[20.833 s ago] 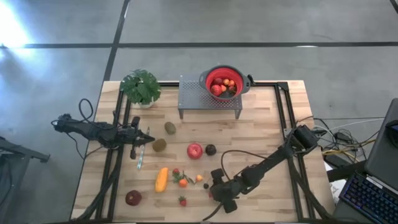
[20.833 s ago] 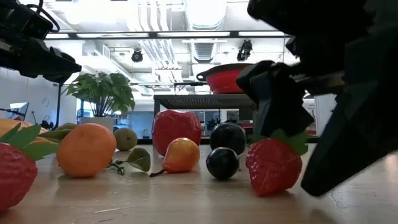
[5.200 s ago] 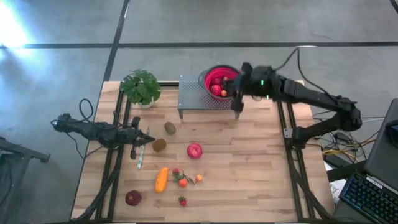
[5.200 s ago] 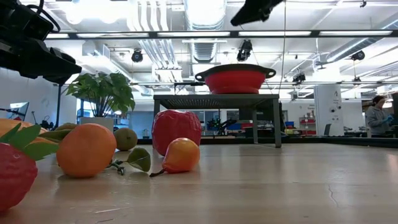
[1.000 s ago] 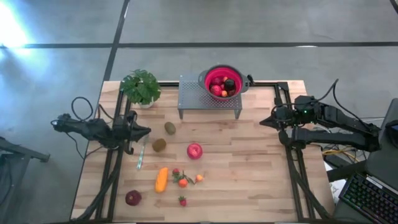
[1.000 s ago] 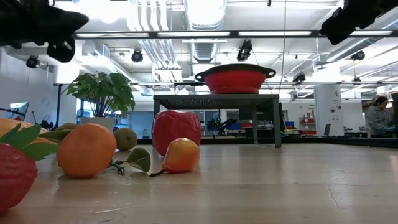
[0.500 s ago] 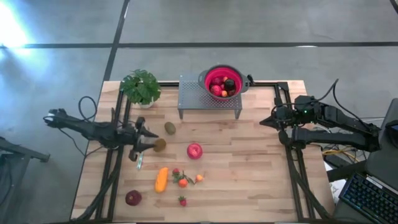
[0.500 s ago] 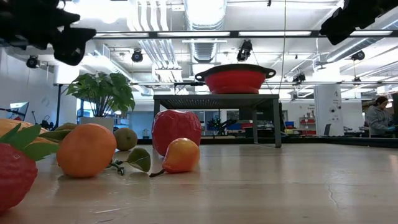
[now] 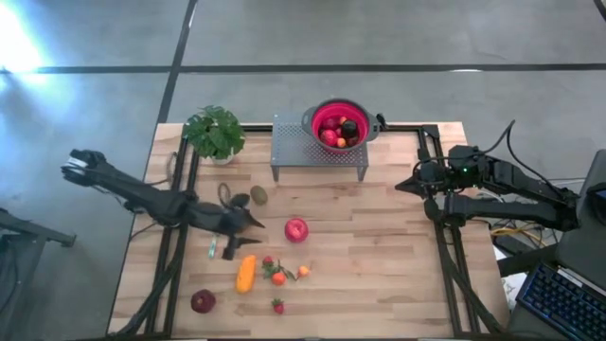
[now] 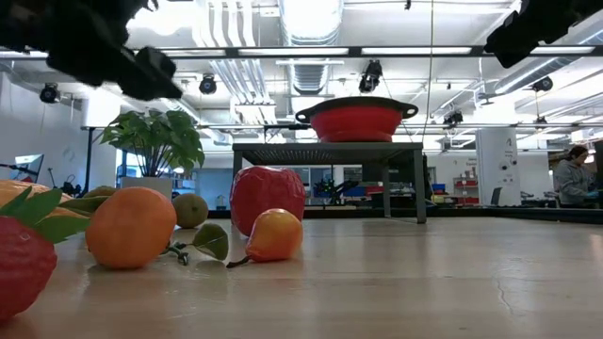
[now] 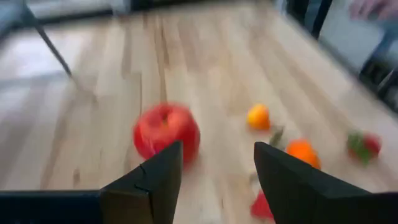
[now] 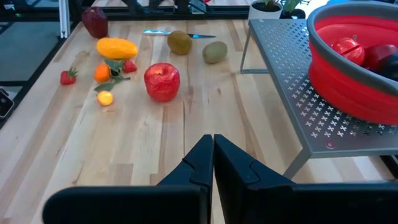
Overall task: Pick & Place Fruit
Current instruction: Put the strawberry into the strainer bowl on the shelf
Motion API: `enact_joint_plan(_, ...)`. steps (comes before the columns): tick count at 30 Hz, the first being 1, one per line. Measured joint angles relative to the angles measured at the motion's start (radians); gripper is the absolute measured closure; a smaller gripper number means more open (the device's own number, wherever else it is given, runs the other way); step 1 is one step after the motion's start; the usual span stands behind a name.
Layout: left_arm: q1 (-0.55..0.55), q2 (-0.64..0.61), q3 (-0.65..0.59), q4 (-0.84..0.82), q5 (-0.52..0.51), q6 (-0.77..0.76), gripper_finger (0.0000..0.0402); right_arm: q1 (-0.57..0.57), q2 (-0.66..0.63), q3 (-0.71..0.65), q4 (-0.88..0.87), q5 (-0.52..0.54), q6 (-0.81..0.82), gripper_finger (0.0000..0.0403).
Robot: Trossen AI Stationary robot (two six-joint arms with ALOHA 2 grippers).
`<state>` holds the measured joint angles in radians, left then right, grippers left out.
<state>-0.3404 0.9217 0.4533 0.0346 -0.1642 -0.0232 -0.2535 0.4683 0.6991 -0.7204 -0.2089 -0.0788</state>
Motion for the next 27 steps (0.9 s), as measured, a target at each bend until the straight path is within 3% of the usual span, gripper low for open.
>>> enact_joint_plan(15,-0.111,0.420,0.397,-0.334,-0.001,-0.019,0.0197,0.000,0.005,0.000,-0.002,0.000,-0.002,0.0394)
enact_joint_plan(27,-0.175,0.603,0.429,-0.369,-0.011,-0.092,0.0197,0.000,0.005,0.000,-0.002,0.000,-0.002,0.0394)
